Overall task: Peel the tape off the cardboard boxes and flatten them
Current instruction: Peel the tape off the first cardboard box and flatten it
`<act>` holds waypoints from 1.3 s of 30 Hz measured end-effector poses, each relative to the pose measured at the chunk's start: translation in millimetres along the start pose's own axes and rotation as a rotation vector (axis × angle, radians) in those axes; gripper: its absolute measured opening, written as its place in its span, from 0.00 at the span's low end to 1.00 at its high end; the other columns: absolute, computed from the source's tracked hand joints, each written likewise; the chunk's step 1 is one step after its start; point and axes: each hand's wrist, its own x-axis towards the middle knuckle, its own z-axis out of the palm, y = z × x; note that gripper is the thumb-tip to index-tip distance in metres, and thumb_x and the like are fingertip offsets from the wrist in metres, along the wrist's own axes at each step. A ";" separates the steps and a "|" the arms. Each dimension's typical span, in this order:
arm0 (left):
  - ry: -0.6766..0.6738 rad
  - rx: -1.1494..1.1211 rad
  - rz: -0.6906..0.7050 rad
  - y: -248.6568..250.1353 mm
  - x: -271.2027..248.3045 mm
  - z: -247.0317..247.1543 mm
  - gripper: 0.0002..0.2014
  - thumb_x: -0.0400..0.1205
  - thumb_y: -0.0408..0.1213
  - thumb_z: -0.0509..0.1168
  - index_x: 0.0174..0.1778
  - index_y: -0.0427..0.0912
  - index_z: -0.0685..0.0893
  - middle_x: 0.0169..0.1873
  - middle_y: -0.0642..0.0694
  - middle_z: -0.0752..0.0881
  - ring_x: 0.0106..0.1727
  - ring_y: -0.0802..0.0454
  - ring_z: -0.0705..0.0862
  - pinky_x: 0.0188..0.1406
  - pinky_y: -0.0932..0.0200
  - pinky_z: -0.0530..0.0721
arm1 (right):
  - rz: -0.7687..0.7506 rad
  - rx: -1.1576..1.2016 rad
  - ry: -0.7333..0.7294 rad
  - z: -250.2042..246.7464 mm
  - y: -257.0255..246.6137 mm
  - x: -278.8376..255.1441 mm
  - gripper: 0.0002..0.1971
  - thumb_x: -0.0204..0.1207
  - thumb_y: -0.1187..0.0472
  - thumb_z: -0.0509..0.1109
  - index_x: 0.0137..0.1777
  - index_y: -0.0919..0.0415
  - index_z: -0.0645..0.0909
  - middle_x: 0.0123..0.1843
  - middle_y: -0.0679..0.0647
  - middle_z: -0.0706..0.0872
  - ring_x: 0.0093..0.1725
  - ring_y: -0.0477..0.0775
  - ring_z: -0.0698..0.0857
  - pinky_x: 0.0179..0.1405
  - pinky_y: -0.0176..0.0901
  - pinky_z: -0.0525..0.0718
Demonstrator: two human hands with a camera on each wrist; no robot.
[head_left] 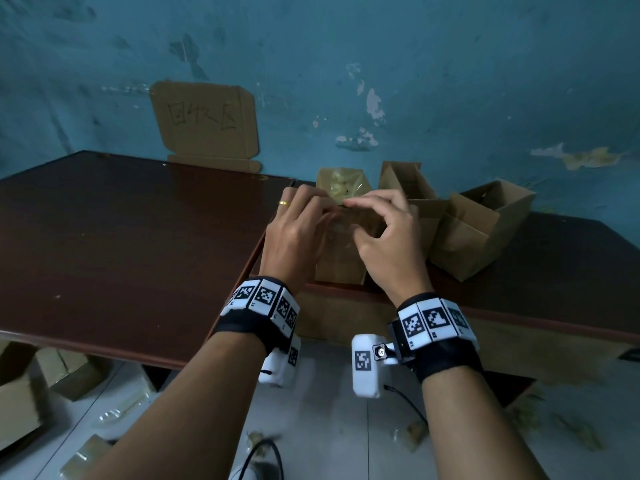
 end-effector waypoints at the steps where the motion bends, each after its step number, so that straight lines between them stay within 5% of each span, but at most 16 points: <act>1: -0.004 0.004 -0.009 0.2 0.2 0.9 0.07 0.91 0.32 0.68 0.53 0.33 0.89 0.54 0.39 0.87 0.53 0.37 0.82 0.48 0.44 0.84 | 0.001 -0.001 -0.005 0.0 0.0 0.1 0.21 0.75 0.72 0.77 0.59 0.46 0.93 0.61 0.42 0.81 0.67 0.53 0.77 0.66 0.18 0.68; 4: -0.009 0.017 -0.019 0.4 1.3 3.8 0.12 0.93 0.36 0.63 0.53 0.31 0.87 0.55 0.35 0.86 0.53 0.35 0.82 0.50 0.43 0.84 | -0.022 -0.011 0.003 1.7 0.6 0.6 0.19 0.75 0.71 0.79 0.59 0.46 0.93 0.60 0.42 0.81 0.67 0.54 0.78 0.68 0.22 0.70; 9: 0.020 0.056 -0.053 2.7 2.8 3.3 0.09 0.92 0.34 0.64 0.51 0.31 0.84 0.52 0.36 0.85 0.51 0.37 0.81 0.47 0.46 0.81 | -0.074 -0.017 0.015 7.2 2.8 2.5 0.15 0.74 0.62 0.85 0.57 0.46 0.92 0.57 0.42 0.80 0.65 0.58 0.80 0.69 0.50 0.83; 15: 0.021 0.098 -0.087 6.6 3.5 -1.0 0.09 0.91 0.37 0.64 0.51 0.34 0.83 0.51 0.39 0.85 0.51 0.40 0.81 0.39 0.51 0.77 | -0.107 -0.108 0.053 7.5 3.3 3.4 0.16 0.74 0.58 0.87 0.60 0.48 0.91 0.56 0.43 0.82 0.62 0.58 0.80 0.61 0.47 0.82; 21: 0.028 0.121 -0.099 7.7 4.0 0.6 0.10 0.92 0.37 0.64 0.50 0.34 0.82 0.49 0.40 0.85 0.50 0.39 0.82 0.42 0.47 0.79 | -0.211 -0.164 0.166 10.0 2.9 4.2 0.06 0.73 0.62 0.87 0.45 0.56 0.92 0.45 0.44 0.84 0.56 0.60 0.79 0.55 0.40 0.76; 24: 0.045 0.069 -0.149 10.7 5.7 -1.7 0.10 0.92 0.37 0.62 0.52 0.34 0.82 0.48 0.41 0.85 0.48 0.40 0.84 0.41 0.46 0.80 | -0.281 -0.226 0.184 10.4 1.7 4.1 0.04 0.74 0.64 0.85 0.44 0.59 0.92 0.42 0.50 0.87 0.53 0.60 0.81 0.54 0.50 0.81; 27: 0.018 0.004 -0.196 12.6 9.9 -9.7 0.10 0.92 0.39 0.61 0.55 0.36 0.81 0.49 0.44 0.86 0.48 0.42 0.84 0.38 0.44 0.81 | -0.313 -0.239 0.160 9.0 4.2 3.7 0.03 0.77 0.67 0.82 0.45 0.61 0.91 0.42 0.52 0.87 0.48 0.59 0.83 0.48 0.58 0.85; 33: -0.133 0.078 -0.098 12.5 2.7 -10.5 0.09 0.84 0.38 0.71 0.59 0.40 0.85 0.57 0.43 0.83 0.58 0.41 0.79 0.40 0.42 0.85 | -0.329 -0.287 0.163 4.8 -0.4 2.7 0.04 0.83 0.68 0.75 0.52 0.61 0.91 0.47 0.51 0.90 0.48 0.56 0.86 0.46 0.49 0.84; 39: -0.087 0.098 -0.058 10.4 8.7 -14.8 0.06 0.87 0.38 0.64 0.51 0.41 0.86 0.48 0.46 0.83 0.49 0.41 0.79 0.34 0.40 0.80 | -0.269 -0.164 0.107 -5.5 -0.5 6.2 0.02 0.84 0.65 0.75 0.53 0.60 0.88 0.50 0.49 0.91 0.50 0.50 0.89 0.48 0.52 0.89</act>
